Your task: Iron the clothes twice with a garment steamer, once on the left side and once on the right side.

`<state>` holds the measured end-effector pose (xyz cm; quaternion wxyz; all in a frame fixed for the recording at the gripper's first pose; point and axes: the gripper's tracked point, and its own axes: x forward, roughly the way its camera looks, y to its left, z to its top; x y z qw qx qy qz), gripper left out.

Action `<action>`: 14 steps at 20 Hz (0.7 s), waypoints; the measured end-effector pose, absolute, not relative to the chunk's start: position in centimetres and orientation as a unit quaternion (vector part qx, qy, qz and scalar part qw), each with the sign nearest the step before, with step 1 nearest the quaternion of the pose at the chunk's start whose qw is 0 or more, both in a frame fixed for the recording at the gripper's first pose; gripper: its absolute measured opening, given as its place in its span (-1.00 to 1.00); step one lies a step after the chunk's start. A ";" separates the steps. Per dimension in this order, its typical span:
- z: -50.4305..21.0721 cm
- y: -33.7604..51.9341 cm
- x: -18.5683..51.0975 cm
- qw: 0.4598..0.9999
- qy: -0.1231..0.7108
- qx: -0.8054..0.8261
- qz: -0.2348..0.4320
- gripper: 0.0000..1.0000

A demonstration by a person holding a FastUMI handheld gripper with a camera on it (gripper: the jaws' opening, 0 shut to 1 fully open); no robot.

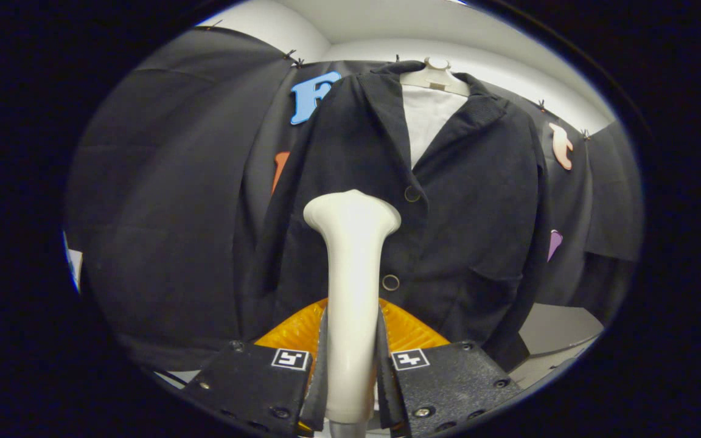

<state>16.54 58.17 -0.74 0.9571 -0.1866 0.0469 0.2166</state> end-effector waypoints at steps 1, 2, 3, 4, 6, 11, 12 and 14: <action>-1.3 58.0 16.4 0.956 0.052 -0.190 0.215 -0.28; -1.8 57.8 16.3 0.956 0.059 -0.192 0.214 -0.28; -2.6 57.3 16.2 0.955 0.067 -0.194 0.213 -0.28; -3.2 57.1 16.1 0.954 0.073 -0.197 0.212 -0.28; -4.3 56.8 15.8 0.952 0.080 -0.207 0.212 -0.28; -7.3 56.5 16.0 0.943 0.108 -0.229 0.216 -0.28; -7.9 56.2 16.0 0.942 0.111 -0.233 0.215 -0.28; -9.2 55.5 15.9 0.939 0.122 -0.239 0.215 -0.28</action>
